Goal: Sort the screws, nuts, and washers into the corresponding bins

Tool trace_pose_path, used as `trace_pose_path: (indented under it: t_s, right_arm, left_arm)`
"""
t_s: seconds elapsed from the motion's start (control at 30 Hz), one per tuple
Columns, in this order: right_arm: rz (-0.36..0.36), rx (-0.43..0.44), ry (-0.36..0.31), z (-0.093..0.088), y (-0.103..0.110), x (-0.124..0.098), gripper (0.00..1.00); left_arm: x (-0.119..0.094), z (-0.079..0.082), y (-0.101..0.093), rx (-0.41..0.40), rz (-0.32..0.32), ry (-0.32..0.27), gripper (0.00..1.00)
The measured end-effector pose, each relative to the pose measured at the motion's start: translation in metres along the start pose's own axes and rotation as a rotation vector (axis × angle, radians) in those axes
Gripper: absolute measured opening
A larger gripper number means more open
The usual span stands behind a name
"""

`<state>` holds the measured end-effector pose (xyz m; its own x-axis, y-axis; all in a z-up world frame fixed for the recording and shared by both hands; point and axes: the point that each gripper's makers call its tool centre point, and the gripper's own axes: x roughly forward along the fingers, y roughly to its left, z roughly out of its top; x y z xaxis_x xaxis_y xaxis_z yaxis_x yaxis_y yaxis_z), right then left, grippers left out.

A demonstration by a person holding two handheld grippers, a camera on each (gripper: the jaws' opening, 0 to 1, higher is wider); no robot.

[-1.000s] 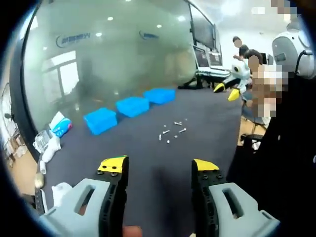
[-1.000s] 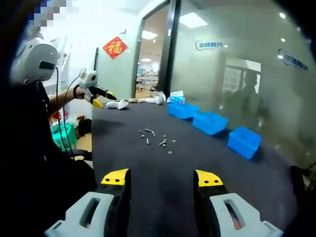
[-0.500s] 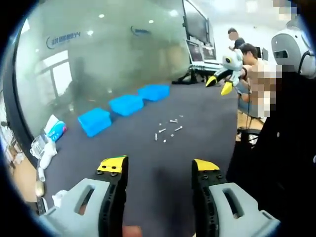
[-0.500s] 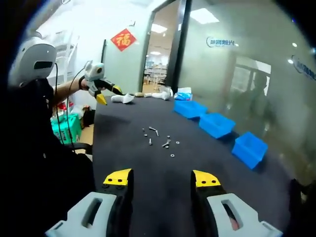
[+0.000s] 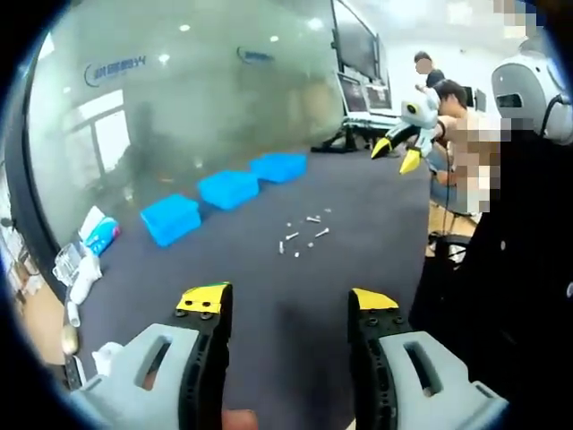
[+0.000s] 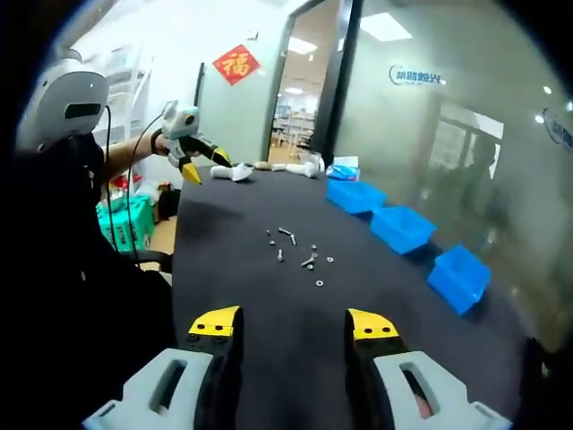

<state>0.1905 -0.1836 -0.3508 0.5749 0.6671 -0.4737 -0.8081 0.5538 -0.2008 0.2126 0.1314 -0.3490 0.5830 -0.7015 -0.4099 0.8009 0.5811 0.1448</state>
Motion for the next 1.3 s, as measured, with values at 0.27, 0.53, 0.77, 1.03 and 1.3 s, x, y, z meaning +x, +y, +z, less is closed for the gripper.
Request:
trace_pose_path:
  t_s: [0.27, 0.53, 0.77, 1.03, 1.3]
  right_arm:
    - [0.048, 0.003, -0.023, 0.032, -0.001, 0.025, 0.37]
    - [0.142, -0.078, 0.029, 0.054, 0.005, 0.073, 0.35]
    - [0.206, -0.146, 0.074, 0.066, 0.008, 0.117, 0.34]
    - [0.269, -0.145, 0.147, 0.063, 0.011, 0.162, 0.27]
    - [0.314, -0.169, 0.241, 0.047, 0.021, 0.196, 0.25]
  left_arm:
    - [0.0, -0.007, 0.0, -0.01, 0.003, 0.016, 0.5]
    - [-0.003, -0.013, 0.004, -0.028, 0.017, 0.021, 0.5]
    - [-0.006, -0.015, 0.008, -0.043, 0.035, 0.009, 0.5]
    - [-0.01, -0.025, 0.012, -0.073, 0.052, 0.004, 0.5]
    - [-0.013, -0.025, 0.012, -0.084, 0.056, -0.009, 0.5]
